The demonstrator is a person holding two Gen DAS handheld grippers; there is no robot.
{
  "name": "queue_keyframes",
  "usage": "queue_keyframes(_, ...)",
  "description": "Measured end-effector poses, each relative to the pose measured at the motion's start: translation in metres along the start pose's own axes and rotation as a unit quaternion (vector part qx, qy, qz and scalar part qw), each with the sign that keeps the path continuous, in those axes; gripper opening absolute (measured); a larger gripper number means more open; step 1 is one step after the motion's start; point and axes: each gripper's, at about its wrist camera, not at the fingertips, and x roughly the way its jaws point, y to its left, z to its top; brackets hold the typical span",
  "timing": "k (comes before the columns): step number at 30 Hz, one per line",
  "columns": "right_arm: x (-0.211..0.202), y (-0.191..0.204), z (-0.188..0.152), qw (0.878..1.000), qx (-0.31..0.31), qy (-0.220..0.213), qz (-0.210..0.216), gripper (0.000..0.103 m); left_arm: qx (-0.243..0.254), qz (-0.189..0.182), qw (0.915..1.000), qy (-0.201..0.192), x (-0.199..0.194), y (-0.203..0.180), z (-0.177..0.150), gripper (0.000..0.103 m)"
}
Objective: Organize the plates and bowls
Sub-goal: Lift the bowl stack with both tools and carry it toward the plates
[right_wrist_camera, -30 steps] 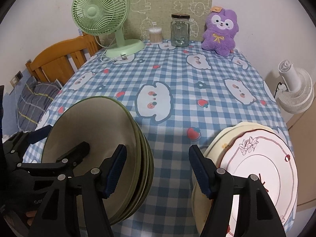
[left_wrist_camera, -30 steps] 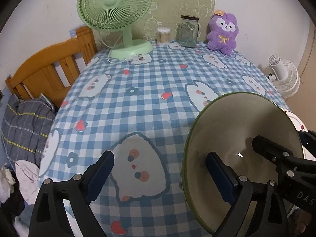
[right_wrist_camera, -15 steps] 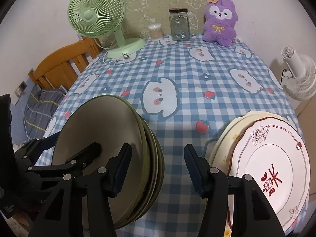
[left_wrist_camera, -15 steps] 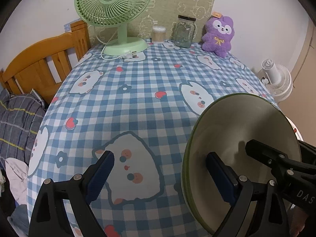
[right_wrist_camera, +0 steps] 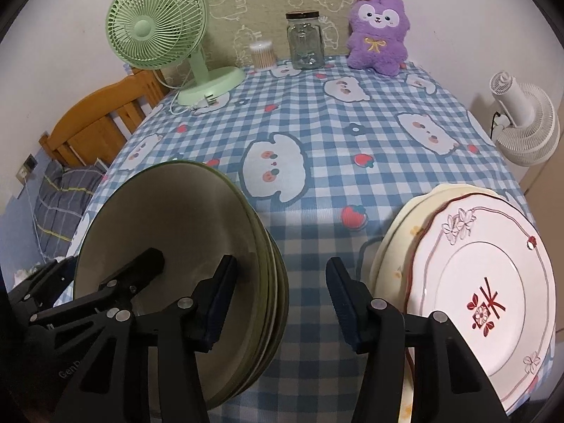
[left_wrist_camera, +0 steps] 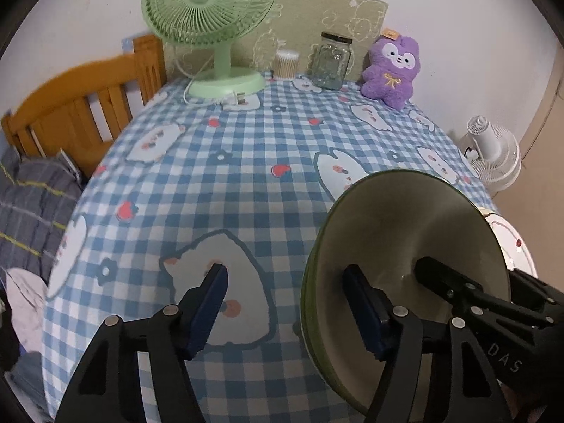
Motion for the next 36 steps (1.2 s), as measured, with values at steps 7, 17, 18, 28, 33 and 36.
queue_keyframes(7, 0.004, -0.005, 0.001, 1.000, 0.013, 0.003, 0.020, 0.054, -0.026, -0.062, 0.9968, 0.042, 0.007, 0.000, 0.001, 0.045)
queue_keyframes(17, 0.003, 0.000, -0.002, 1.000, 0.005, -0.001, 0.025, 0.044, -0.024, -0.074, 0.9957, 0.050, 0.006, -0.007, -0.002, 0.032)
queue_keyframes(18, 0.002, 0.004, -0.002, 1.000, -0.002, -0.003, 0.027, 0.039, -0.018, -0.070, 0.9963, 0.047, 0.005, -0.010, -0.003, 0.029)
queue_keyframes(28, 0.003, 0.002, 0.000, 1.000, 0.003, 0.006, 0.029, 0.034, -0.021, -0.056, 0.9970, 0.049, 0.005, -0.011, 0.000, 0.027)
queue_keyframes(33, 0.003, 0.004, 0.001, 1.000, -0.001, 0.011, 0.022, 0.035, -0.015, -0.039, 0.9982, 0.043, 0.003, -0.014, 0.001, 0.025)
queue_keyframes(36, 0.002, 0.006, 0.001, 1.000, -0.003, 0.011, 0.015, 0.035, -0.010, -0.024, 0.9989, 0.038, 0.000, -0.015, 0.000, 0.024)
